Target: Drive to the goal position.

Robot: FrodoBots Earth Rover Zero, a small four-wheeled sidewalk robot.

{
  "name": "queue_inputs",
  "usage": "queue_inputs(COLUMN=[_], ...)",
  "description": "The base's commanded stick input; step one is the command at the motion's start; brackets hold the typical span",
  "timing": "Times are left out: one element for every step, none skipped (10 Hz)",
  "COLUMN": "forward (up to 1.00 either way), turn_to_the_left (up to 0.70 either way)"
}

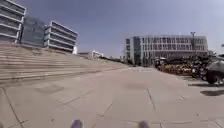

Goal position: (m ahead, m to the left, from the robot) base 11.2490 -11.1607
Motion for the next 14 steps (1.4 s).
queue_inputs(forward=[0.7, 0.7, 0.35, 0.09, 0.06, 0.06, 0.06, 0.06, 0.07, 0.06, 0.06, 0.06, 0.06, 0.06], turn_to_the_left=[-0.35, -0.35, -0.28, -0.19, -0.13, -0.13, -0.13, -0.13, -0.14, -0.12, -0.12, -0.12, -0.12, -0.12])
